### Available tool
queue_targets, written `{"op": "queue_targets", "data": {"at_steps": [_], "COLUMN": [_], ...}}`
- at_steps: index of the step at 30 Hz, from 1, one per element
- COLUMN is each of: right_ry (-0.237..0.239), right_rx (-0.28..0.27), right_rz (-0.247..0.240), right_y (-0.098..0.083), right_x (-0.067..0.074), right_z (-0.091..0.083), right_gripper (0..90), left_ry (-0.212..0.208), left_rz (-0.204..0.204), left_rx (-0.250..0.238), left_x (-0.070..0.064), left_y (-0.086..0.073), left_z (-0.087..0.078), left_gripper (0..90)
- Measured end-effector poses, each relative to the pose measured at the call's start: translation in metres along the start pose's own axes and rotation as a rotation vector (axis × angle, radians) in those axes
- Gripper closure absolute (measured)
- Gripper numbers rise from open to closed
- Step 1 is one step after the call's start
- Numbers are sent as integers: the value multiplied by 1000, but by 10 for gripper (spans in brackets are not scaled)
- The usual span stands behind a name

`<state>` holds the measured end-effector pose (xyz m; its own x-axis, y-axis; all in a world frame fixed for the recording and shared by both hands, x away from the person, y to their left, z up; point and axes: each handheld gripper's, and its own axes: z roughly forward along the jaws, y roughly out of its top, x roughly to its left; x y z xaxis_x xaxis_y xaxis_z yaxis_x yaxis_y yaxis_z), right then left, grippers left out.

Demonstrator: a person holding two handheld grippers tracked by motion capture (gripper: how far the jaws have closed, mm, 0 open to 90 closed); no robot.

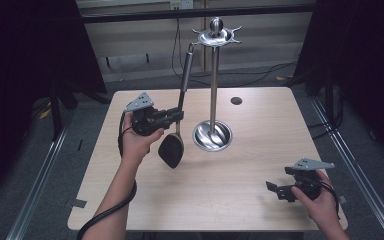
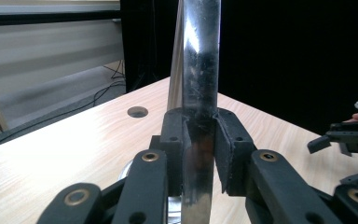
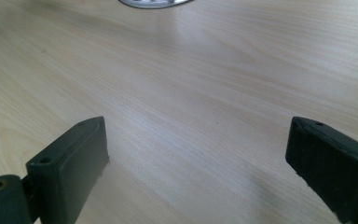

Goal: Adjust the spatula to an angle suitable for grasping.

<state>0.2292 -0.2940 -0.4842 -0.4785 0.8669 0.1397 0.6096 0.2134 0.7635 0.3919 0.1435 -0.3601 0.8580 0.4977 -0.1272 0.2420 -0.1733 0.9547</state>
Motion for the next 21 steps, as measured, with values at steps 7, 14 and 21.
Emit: {"op": "queue_targets", "data": {"at_steps": [7,14,21], "right_ry": [0,3,3], "right_rx": [0,2,2], "right_rz": [-2,-8,-11], "right_y": [0,1,2], "right_x": [1,3,4], "right_z": [1,2,2], "right_gripper": [52,52,52], "left_ry": [8,18,20], "left_rz": [6,10,15], "left_rx": [9,-7,-13], "left_x": [0,0,1], "left_y": [0,-2,-3], "left_z": [10,19,26], "left_gripper": [749,749,749]}}
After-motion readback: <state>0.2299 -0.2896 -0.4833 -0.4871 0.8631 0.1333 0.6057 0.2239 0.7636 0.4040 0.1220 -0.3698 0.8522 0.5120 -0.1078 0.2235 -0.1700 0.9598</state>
